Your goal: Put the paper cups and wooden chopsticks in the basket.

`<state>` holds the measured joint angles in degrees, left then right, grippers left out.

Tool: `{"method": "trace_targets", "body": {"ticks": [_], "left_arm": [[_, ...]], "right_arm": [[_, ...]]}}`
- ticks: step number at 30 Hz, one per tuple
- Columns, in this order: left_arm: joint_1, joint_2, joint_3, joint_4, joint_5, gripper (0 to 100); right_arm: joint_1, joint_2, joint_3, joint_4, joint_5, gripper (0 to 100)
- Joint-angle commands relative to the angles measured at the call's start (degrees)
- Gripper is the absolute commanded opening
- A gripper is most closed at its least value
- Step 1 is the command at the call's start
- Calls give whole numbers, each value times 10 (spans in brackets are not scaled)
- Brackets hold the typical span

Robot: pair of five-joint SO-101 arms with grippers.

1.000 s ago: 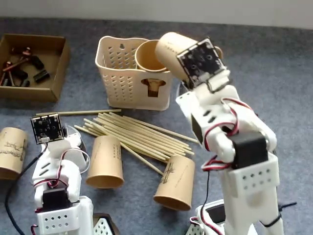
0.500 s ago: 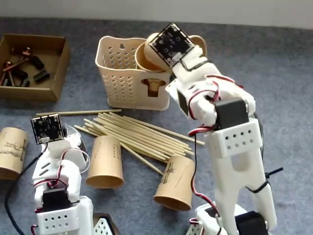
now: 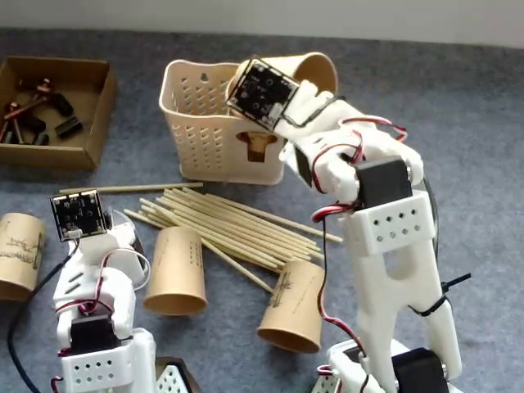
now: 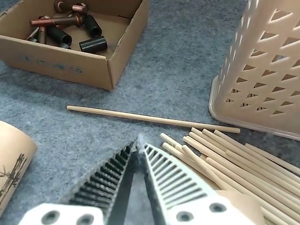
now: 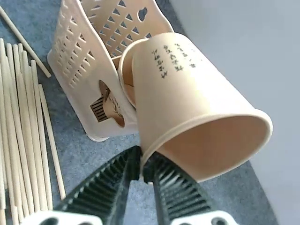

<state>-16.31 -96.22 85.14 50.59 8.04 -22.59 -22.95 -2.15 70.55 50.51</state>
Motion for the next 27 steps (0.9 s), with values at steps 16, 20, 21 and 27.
{"method": "trace_targets", "body": {"ticks": [16,20,21,27], "left_arm": [[-6,-4,-2,-11,0,11],[-6,-4,-2,-10,0,11],[-6,-4,-2,-10,0,11],[-6,-4,-2,-10,0,11]], "right_arm": [[38,-7,-22,-58,-64,172],[16,-7,-22,-65,-64,172],[11,-7,-22,-65,-64,171],[-10,-7,-23,-67,-67,170]]}}
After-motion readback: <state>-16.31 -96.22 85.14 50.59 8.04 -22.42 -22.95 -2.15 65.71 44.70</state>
